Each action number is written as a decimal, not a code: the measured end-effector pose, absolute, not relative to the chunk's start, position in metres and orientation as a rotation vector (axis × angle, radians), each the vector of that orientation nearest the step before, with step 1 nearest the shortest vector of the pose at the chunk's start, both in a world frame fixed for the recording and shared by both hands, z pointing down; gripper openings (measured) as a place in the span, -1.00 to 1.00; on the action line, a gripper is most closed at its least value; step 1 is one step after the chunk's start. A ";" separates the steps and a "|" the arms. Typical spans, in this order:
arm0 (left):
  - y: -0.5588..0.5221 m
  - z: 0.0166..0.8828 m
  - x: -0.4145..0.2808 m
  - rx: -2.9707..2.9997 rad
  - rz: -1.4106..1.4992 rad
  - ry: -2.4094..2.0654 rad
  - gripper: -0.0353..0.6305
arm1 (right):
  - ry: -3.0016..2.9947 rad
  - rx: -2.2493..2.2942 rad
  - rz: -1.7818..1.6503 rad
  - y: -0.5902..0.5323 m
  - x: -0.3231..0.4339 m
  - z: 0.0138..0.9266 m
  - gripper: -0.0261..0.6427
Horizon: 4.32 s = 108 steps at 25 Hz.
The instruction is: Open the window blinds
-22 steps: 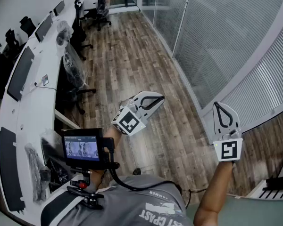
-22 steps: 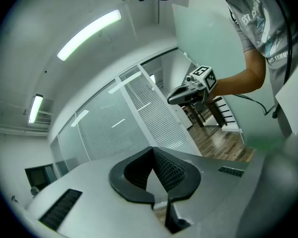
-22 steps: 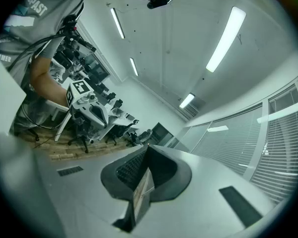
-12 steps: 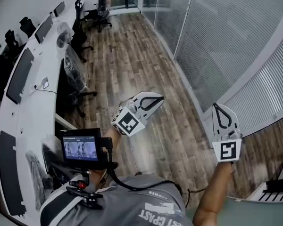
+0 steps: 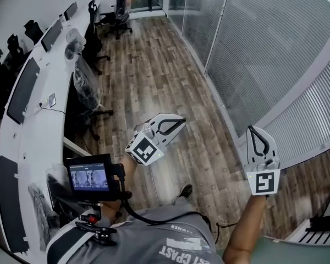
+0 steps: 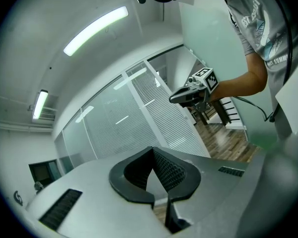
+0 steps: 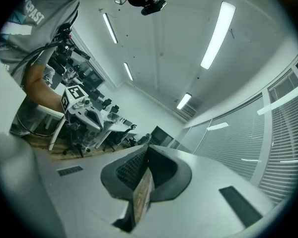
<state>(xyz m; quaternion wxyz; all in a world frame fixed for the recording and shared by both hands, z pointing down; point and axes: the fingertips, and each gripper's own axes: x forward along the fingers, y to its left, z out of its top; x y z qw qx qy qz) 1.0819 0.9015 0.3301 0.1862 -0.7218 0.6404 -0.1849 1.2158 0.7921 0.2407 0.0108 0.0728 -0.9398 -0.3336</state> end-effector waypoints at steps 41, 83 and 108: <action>0.528 0.360 0.559 -1.948 -0.546 1.921 -0.88 | -2.942 0.022 -1.030 0.414 0.676 0.285 -0.94; 0.092 0.397 -0.070 -1.965 -0.745 1.847 -0.88 | -2.848 -0.018 -1.026 -0.022 0.011 0.364 -0.94; -0.231 0.427 -0.256 -2.254 -0.541 1.372 -0.88 | -2.602 0.955 -0.710 -0.357 -0.108 0.434 -0.93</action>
